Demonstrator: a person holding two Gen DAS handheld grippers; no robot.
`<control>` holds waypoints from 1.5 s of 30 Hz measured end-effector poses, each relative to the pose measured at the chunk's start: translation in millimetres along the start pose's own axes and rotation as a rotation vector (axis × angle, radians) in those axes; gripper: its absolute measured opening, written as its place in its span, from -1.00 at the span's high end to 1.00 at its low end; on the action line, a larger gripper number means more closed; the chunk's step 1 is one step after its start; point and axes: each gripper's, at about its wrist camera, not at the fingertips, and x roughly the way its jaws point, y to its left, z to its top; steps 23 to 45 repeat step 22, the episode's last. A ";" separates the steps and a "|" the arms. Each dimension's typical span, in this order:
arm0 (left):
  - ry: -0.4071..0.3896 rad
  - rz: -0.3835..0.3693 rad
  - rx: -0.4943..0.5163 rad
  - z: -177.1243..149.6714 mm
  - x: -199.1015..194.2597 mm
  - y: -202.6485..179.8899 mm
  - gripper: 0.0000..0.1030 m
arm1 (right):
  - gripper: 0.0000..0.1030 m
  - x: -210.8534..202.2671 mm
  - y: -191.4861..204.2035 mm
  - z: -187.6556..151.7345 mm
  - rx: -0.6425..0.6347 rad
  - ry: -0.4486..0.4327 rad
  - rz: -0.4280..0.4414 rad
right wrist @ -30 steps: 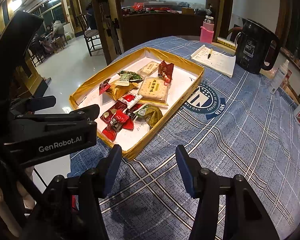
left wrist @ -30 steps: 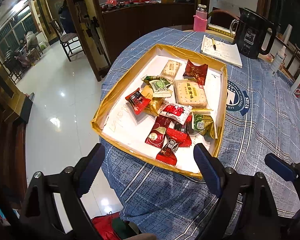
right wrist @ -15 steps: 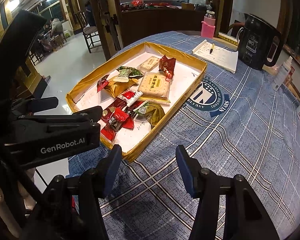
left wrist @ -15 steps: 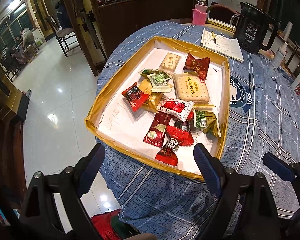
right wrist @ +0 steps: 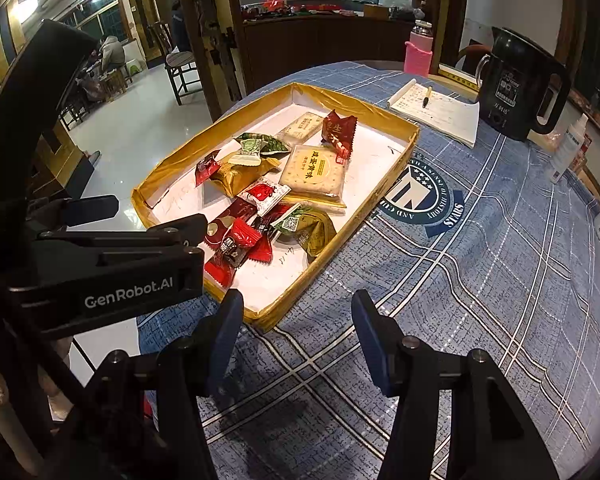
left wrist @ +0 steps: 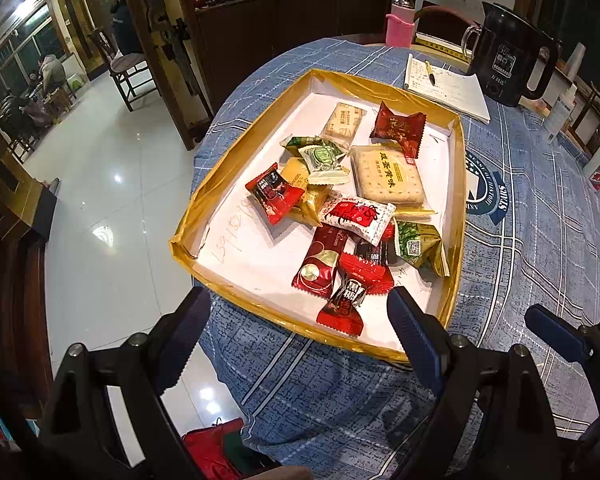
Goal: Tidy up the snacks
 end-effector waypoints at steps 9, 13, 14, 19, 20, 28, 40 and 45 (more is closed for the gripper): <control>0.012 -0.006 0.001 2.7 5.5 4.2 -0.75 | -0.10 6.5 5.0 3.0 0.002 0.010 0.000; 0.012 -0.011 0.003 3.4 6.7 4.3 -0.75 | -0.10 8.5 5.5 3.2 0.004 0.013 0.002; 0.009 -0.015 0.003 3.6 6.4 4.1 -0.75 | -0.10 9.0 5.8 3.3 0.004 0.014 0.003; -0.001 -0.030 0.017 3.8 2.6 -3.1 -0.74 | -0.10 8.6 3.9 0.1 0.010 0.015 0.005; 0.002 -0.032 0.022 3.4 3.0 -6.0 -0.74 | -0.10 8.4 2.2 -1.3 0.015 0.015 0.004; 0.015 -0.039 0.026 2.1 4.9 -11.3 -0.74 | -0.10 7.8 -5.5 -6.3 0.036 0.018 -0.001; 0.015 -0.039 0.026 2.1 4.9 -11.3 -0.74 | -0.10 7.8 -5.5 -6.3 0.036 0.018 -0.001; 0.015 -0.039 0.026 2.1 4.9 -11.3 -0.74 | -0.10 7.8 -5.5 -6.3 0.036 0.018 -0.001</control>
